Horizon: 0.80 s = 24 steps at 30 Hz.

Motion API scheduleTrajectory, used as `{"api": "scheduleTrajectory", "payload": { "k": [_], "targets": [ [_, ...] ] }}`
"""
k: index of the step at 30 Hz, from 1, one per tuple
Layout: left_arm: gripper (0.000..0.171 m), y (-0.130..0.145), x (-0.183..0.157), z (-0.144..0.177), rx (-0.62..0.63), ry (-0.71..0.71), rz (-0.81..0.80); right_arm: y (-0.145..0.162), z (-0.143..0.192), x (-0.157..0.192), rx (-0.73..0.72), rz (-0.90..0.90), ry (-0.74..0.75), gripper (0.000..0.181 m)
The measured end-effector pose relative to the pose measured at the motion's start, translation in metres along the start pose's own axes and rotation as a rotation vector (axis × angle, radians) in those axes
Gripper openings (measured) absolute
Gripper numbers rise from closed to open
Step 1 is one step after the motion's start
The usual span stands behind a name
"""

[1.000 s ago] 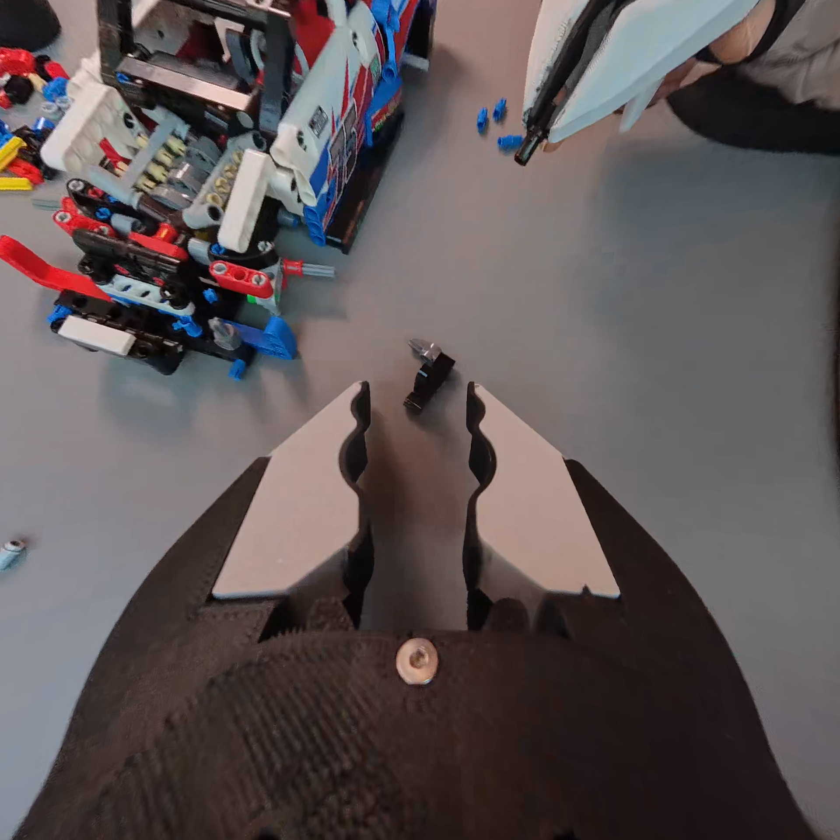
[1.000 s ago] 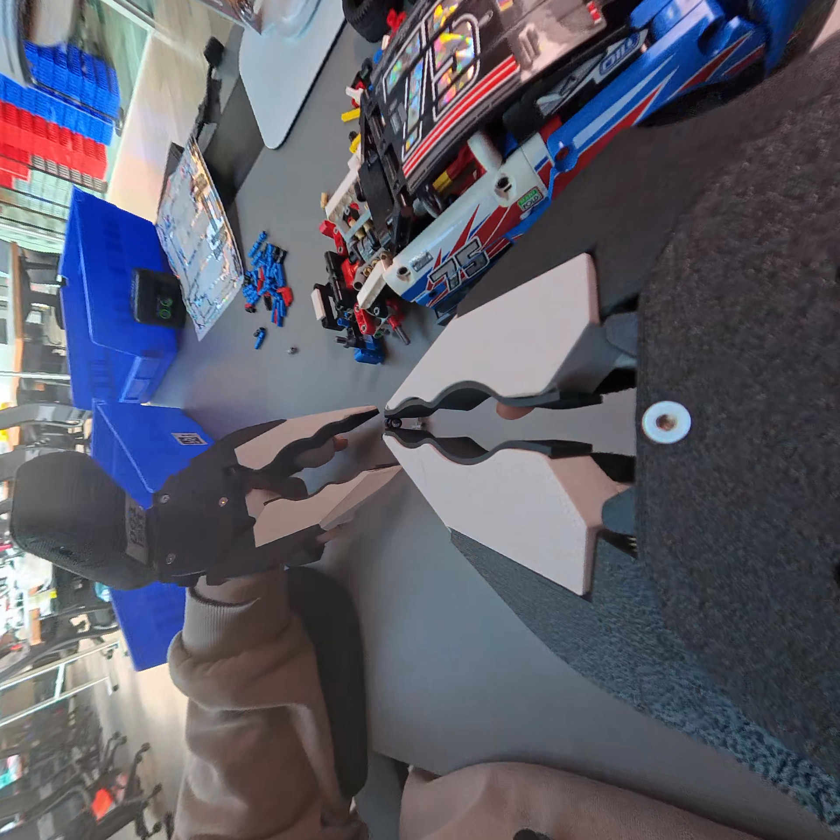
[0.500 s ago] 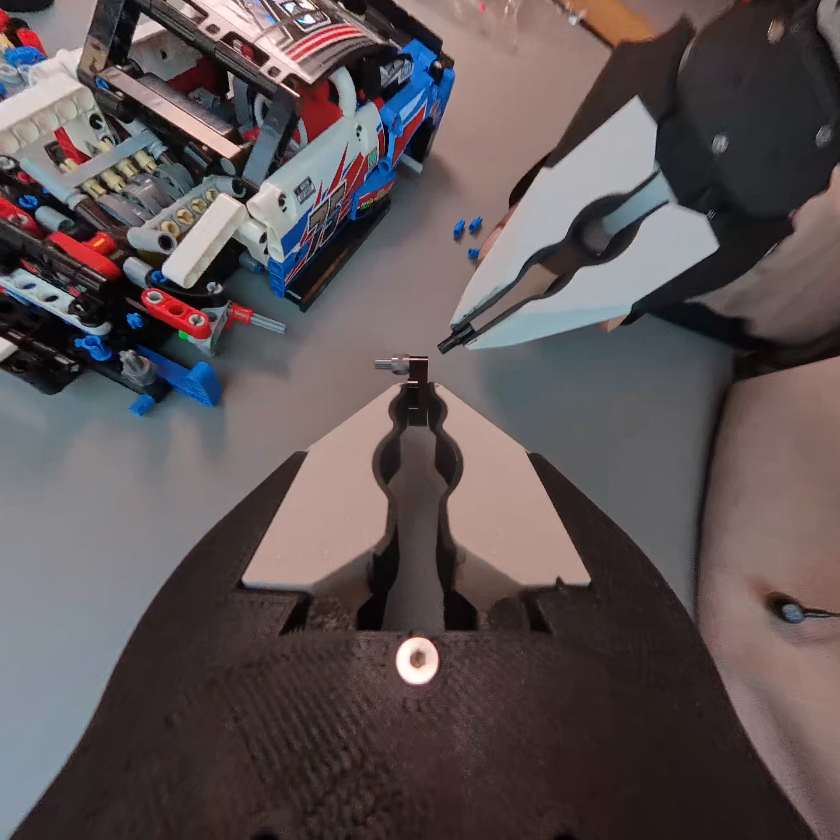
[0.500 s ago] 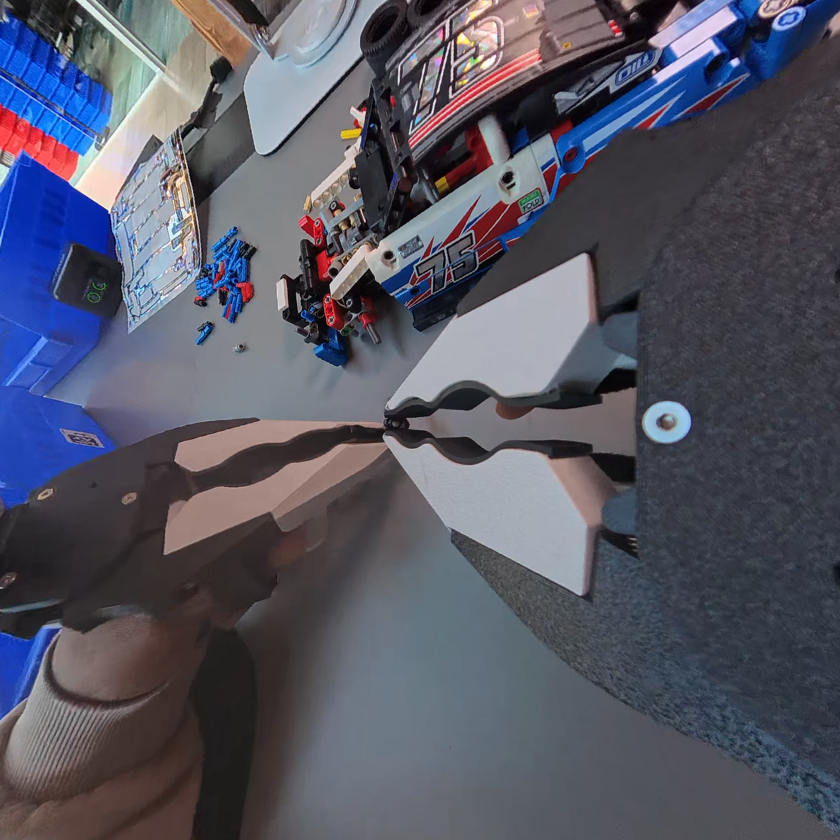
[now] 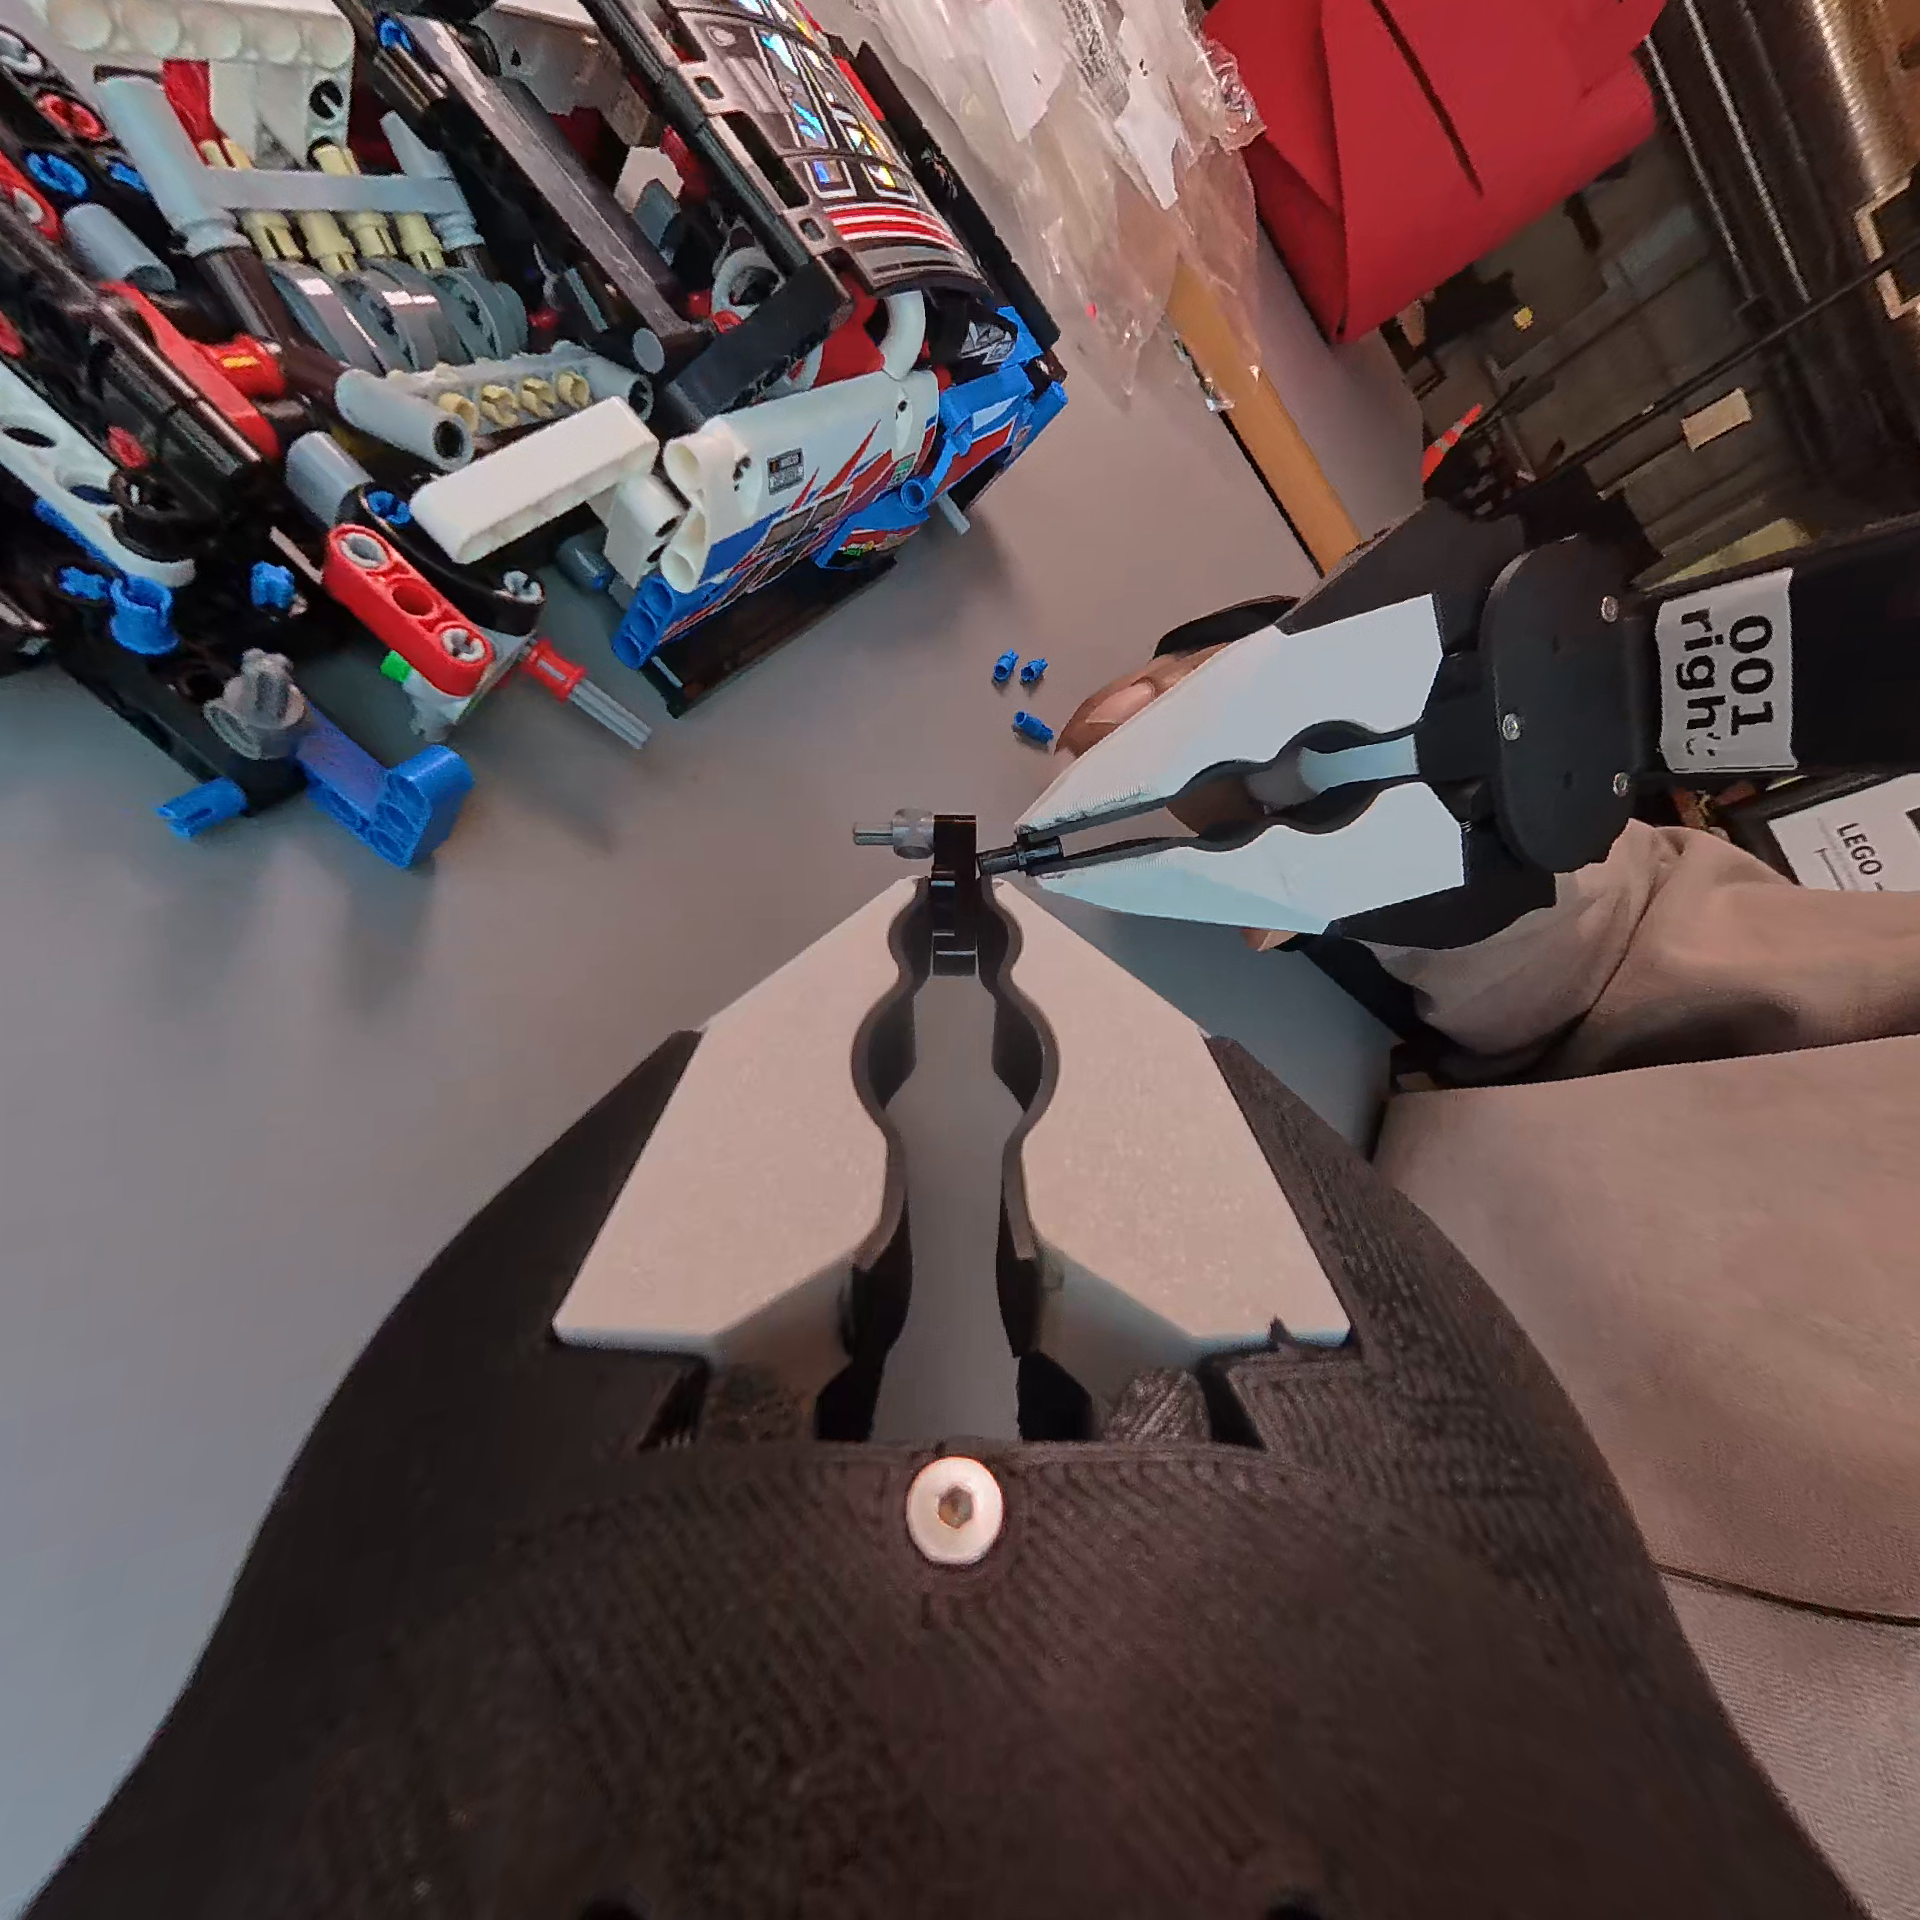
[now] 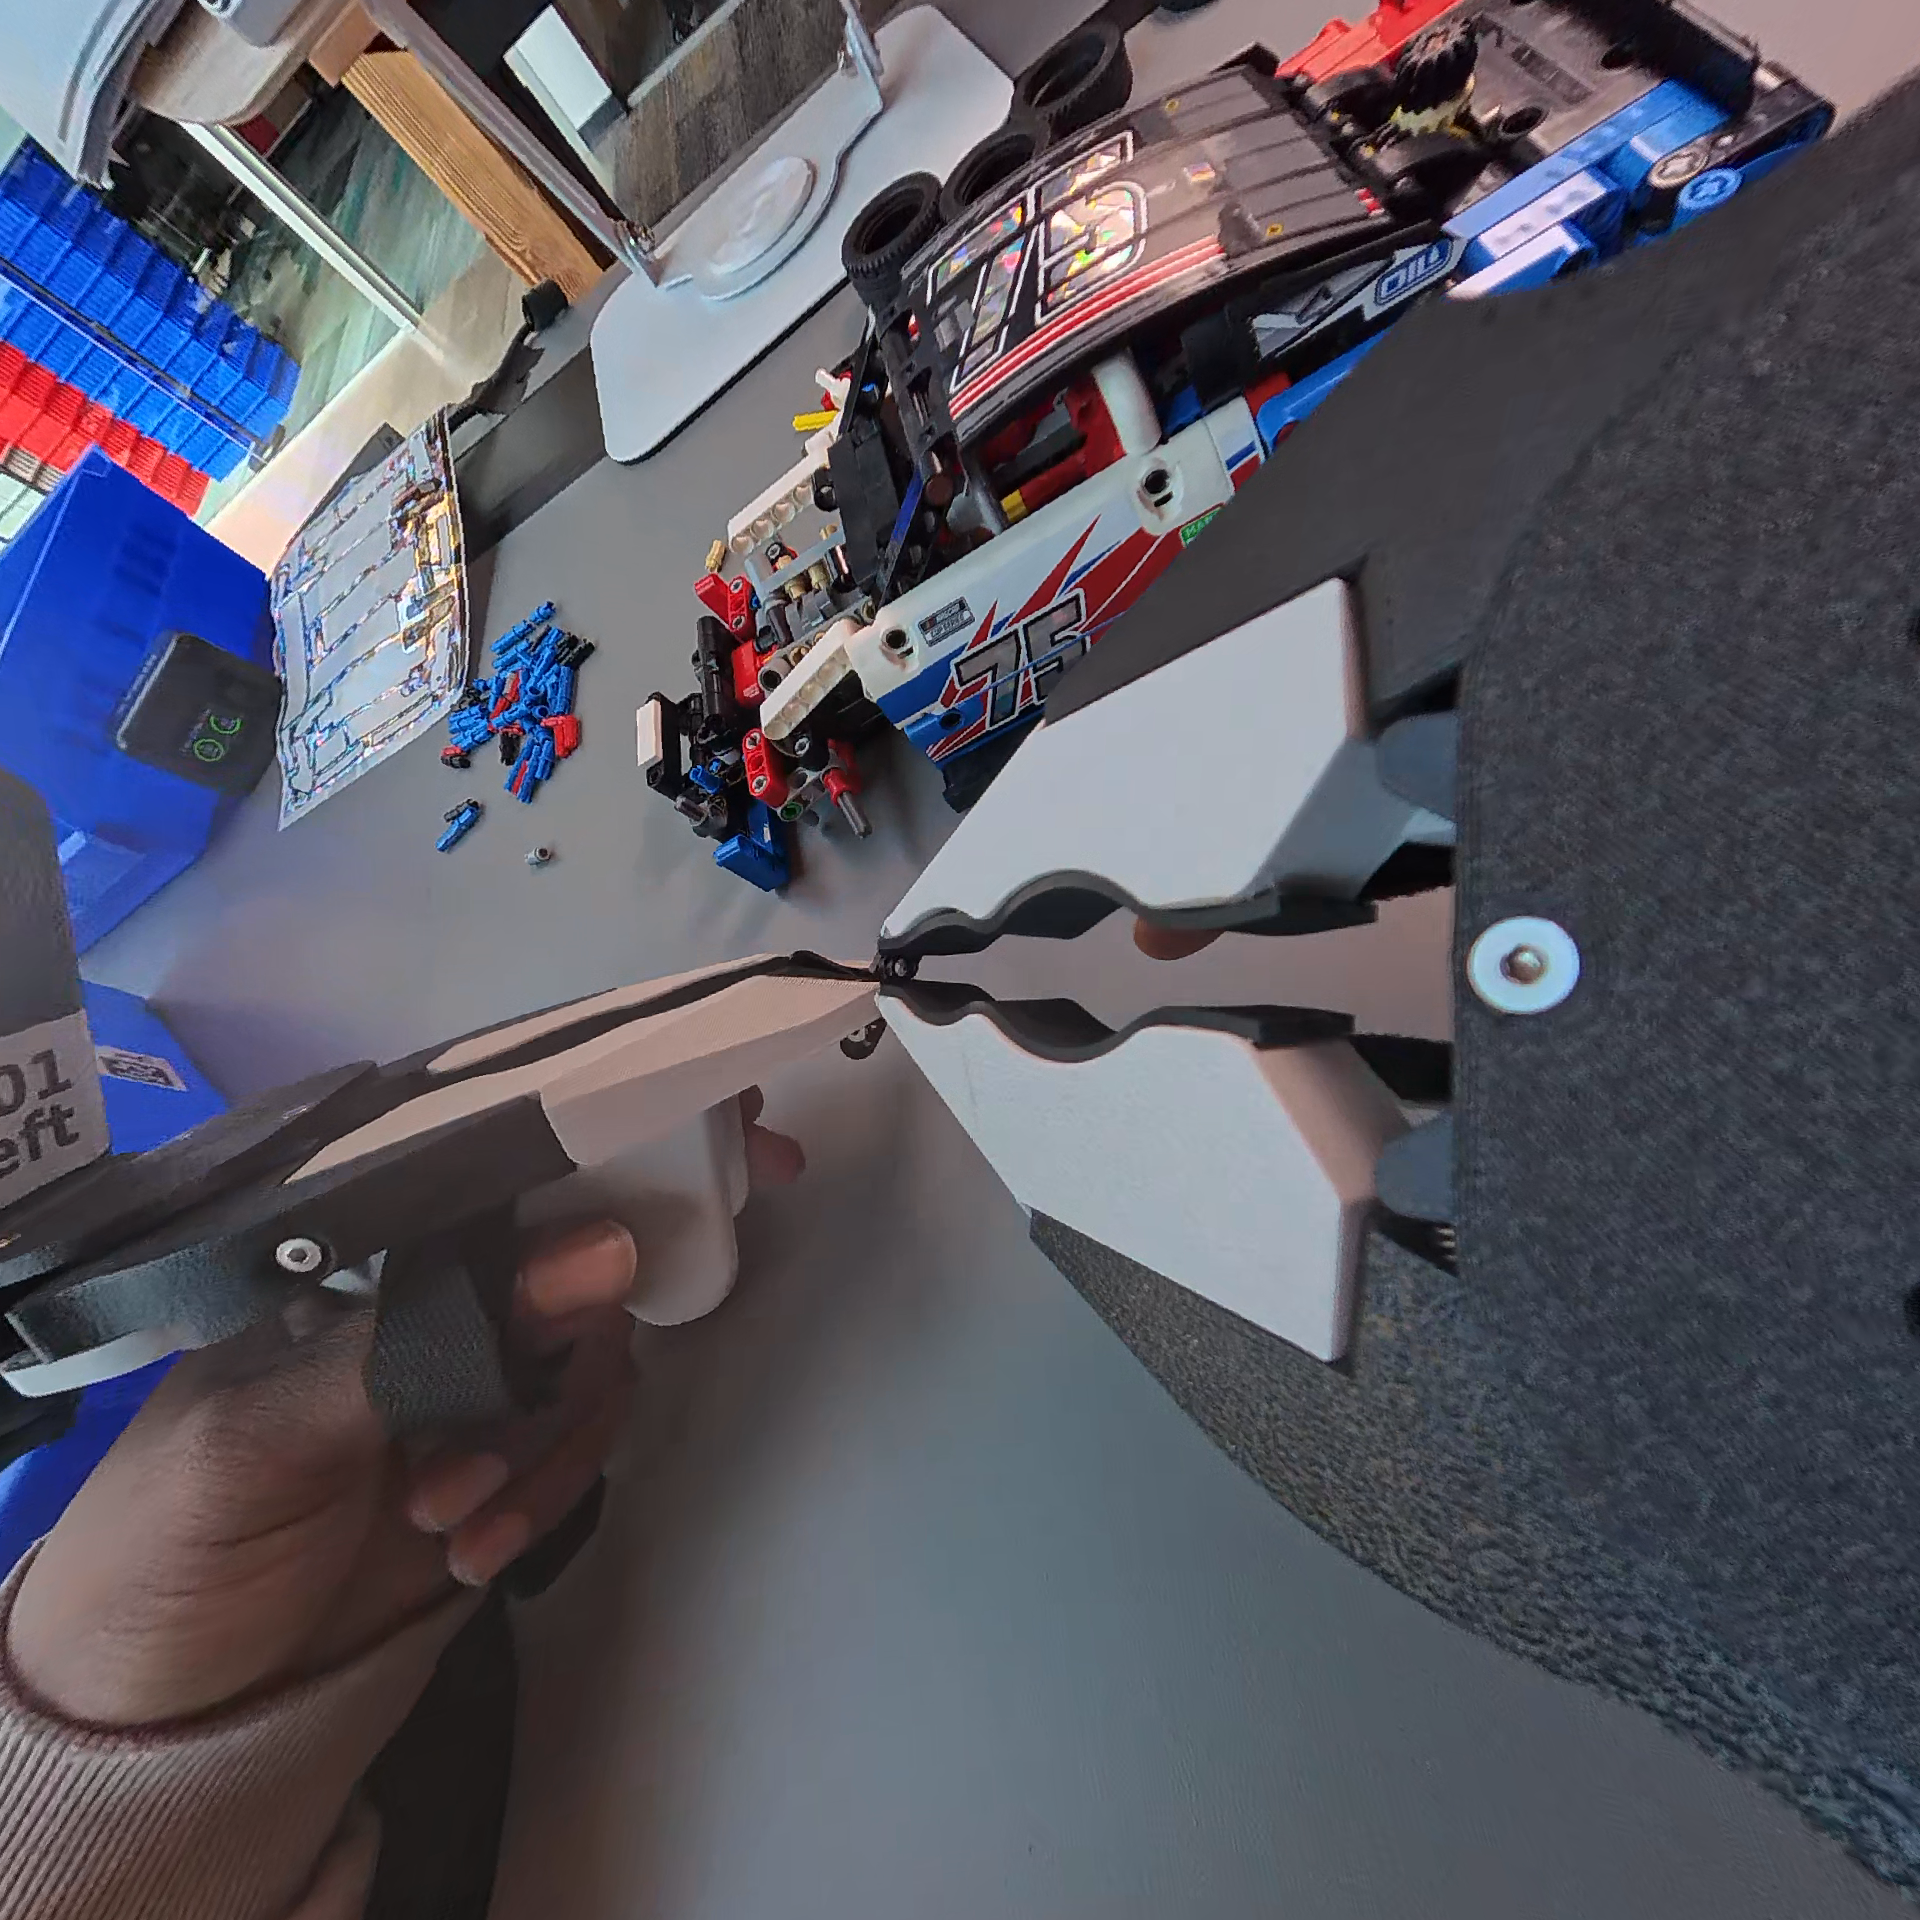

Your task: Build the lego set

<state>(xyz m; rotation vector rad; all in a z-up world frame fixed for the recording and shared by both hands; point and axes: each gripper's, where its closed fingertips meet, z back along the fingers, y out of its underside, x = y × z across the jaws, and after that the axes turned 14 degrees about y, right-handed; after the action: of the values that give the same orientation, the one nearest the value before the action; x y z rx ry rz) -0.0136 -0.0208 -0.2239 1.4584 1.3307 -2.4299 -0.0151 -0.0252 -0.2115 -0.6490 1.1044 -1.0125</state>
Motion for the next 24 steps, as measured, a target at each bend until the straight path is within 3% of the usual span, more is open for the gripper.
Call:
{"api": "scheduleTrajectory", "payload": {
  "k": [6,11,24],
  "targets": [
    [0.006,0.001,0.001,-0.001,-0.009,0.006,0.016,0.003,-0.001,0.001,0.015,0.017,0.001,0.002],
    [0.017,0.011,-0.001,-0.006,0.054,0.009,-0.021,0.010,-0.002,0.003,0.055,0.018,-0.011,0.002],
    [0.006,0.000,-0.001,-0.002,0.002,-0.014,-0.057,0.004,0.000,0.000,0.037,-0.099,-0.051,0.002]
  ]
}}
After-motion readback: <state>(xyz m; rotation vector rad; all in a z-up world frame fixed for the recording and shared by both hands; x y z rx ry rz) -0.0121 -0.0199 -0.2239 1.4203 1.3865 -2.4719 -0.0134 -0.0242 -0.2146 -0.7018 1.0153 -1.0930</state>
